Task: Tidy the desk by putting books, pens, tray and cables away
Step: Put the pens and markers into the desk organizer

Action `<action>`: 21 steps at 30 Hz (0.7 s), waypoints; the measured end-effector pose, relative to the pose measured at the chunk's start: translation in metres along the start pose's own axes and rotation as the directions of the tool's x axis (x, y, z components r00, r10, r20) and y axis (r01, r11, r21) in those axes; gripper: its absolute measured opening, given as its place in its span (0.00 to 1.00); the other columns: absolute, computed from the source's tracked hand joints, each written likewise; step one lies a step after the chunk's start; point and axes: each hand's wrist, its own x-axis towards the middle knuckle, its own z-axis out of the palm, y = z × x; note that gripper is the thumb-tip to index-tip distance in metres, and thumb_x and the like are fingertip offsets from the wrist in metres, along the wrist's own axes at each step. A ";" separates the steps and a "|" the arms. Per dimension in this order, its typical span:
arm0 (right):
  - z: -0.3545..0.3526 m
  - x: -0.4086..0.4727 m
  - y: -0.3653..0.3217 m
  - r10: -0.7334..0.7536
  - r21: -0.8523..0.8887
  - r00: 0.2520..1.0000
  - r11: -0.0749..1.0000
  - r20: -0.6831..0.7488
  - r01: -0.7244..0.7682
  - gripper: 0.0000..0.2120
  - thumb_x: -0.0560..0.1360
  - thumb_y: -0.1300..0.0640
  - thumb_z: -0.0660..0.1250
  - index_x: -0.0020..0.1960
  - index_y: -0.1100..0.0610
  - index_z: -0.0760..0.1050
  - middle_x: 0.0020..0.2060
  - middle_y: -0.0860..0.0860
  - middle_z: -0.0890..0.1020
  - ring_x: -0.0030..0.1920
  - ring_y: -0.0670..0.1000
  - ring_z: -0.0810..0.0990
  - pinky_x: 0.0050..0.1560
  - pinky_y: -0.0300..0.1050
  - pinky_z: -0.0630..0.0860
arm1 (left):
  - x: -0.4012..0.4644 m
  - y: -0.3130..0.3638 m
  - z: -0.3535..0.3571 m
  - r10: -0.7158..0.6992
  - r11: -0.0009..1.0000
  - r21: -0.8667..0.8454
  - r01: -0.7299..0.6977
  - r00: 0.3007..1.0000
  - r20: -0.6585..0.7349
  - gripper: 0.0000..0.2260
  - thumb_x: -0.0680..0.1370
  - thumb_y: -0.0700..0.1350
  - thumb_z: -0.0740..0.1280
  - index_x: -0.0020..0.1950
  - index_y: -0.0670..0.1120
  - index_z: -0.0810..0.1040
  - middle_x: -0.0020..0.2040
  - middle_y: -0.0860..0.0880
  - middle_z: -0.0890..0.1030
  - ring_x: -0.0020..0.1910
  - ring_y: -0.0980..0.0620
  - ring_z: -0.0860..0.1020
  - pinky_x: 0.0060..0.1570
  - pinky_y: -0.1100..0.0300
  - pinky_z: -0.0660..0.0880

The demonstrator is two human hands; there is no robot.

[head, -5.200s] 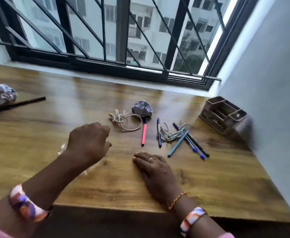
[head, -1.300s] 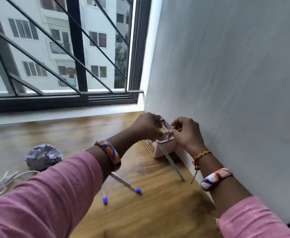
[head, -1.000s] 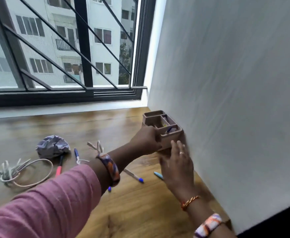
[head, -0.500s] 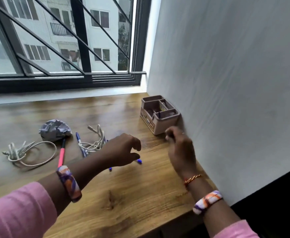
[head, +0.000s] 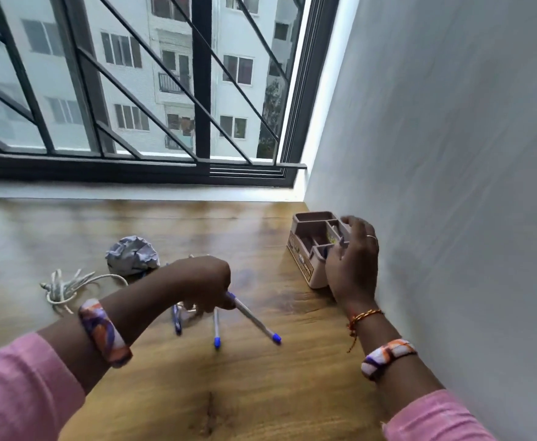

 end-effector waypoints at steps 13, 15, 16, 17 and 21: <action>0.028 -0.093 -0.049 -0.121 -0.160 0.699 0.933 0.705 0.322 0.14 0.78 0.58 0.57 0.61 0.52 0.73 0.56 0.52 0.78 0.58 0.55 0.75 0.54 0.46 0.72 | -0.014 0.007 0.061 -0.125 0.965 -0.235 0.118 0.992 -0.015 0.07 0.73 0.44 0.64 0.38 0.43 0.75 0.37 0.46 0.78 0.42 0.47 0.80 0.38 0.60 0.74; 0.015 -0.092 -0.050 -0.032 -0.164 0.707 0.964 0.707 0.208 0.14 0.78 0.59 0.57 0.61 0.52 0.74 0.56 0.52 0.78 0.58 0.54 0.75 0.54 0.45 0.72 | -0.028 0.007 0.060 -0.031 0.820 -0.562 0.105 0.990 0.139 0.09 0.74 0.39 0.64 0.33 0.42 0.74 0.29 0.47 0.77 0.26 0.51 0.78 0.31 0.60 0.77; 0.008 -0.089 -0.049 0.017 -0.149 0.722 0.982 0.691 0.119 0.14 0.78 0.59 0.57 0.61 0.53 0.74 0.56 0.53 0.79 0.58 0.53 0.76 0.53 0.44 0.72 | -0.035 0.008 0.056 0.037 0.715 -0.694 0.084 0.987 0.158 0.08 0.75 0.37 0.64 0.36 0.41 0.75 0.29 0.46 0.78 0.24 0.52 0.77 0.30 0.59 0.78; -0.001 -0.084 -0.049 0.059 -0.120 0.745 0.992 0.664 0.028 0.13 0.78 0.59 0.58 0.61 0.54 0.75 0.55 0.53 0.80 0.56 0.53 0.77 0.52 0.44 0.72 | -0.040 0.010 0.050 0.095 0.636 -0.770 0.040 0.987 0.130 0.05 0.75 0.36 0.64 0.39 0.40 0.76 0.31 0.44 0.79 0.24 0.52 0.78 0.30 0.59 0.78; -0.038 -0.051 -0.046 0.176 0.117 0.871 0.960 0.459 -0.256 0.09 0.78 0.63 0.60 0.57 0.58 0.72 0.49 0.52 0.77 0.51 0.52 0.78 0.48 0.39 0.77 | -0.033 0.031 0.014 0.077 0.597 -0.772 -0.220 0.973 -0.218 0.05 0.73 0.37 0.70 0.48 0.43 0.80 0.40 0.42 0.83 0.36 0.50 0.81 0.36 0.58 0.79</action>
